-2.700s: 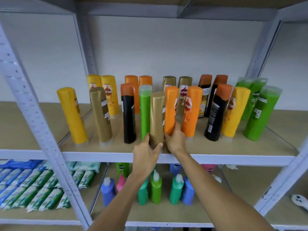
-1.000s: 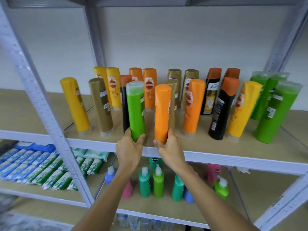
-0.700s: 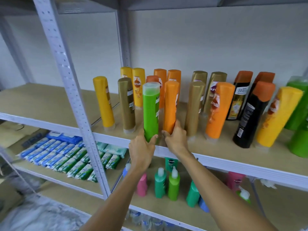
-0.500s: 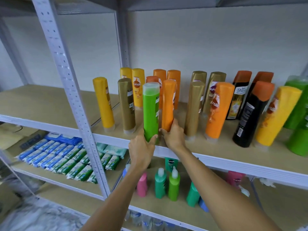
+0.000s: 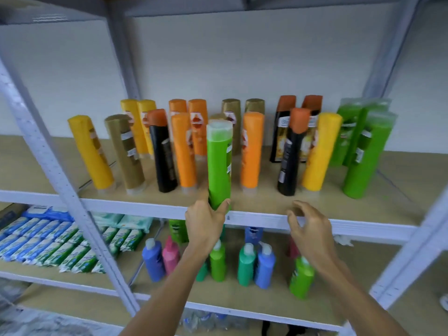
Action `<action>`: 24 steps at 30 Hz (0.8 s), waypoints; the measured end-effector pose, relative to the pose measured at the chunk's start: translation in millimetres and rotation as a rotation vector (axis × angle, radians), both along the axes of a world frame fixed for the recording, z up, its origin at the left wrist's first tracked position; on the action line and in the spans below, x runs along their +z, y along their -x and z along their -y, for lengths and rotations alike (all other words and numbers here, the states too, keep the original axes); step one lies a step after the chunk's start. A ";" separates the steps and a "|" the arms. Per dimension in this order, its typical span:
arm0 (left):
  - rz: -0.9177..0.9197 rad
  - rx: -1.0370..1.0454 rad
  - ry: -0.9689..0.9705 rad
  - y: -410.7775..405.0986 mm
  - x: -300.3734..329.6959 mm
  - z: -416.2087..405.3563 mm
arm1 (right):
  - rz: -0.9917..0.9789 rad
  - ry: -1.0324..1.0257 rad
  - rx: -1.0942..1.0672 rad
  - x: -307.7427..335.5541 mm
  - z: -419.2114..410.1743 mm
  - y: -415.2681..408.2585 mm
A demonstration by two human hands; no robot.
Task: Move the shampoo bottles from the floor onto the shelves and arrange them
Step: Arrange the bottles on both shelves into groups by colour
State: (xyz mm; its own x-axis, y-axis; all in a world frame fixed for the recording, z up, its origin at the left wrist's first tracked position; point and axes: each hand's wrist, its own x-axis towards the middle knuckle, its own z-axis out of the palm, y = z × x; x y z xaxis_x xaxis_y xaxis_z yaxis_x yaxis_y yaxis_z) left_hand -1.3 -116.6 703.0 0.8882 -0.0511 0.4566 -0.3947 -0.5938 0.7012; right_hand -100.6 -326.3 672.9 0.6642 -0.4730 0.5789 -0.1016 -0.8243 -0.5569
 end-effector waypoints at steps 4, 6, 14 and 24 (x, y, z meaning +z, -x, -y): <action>0.006 -0.048 0.012 31.1 1.5 61.2 | -0.064 0.058 -0.089 4.6 86.5 47.0; 0.002 -0.068 0.017 50.1 3.4 93.8 | -0.118 0.079 -0.129 5.4 121.8 66.7; -0.048 -0.190 0.017 110.7 9.4 223.4 | -0.198 0.193 -0.069 -1.9 175.0 103.2; -0.161 -0.326 0.030 130.0 22.0 322.4 | -0.083 0.472 -0.003 -25.3 188.8 110.0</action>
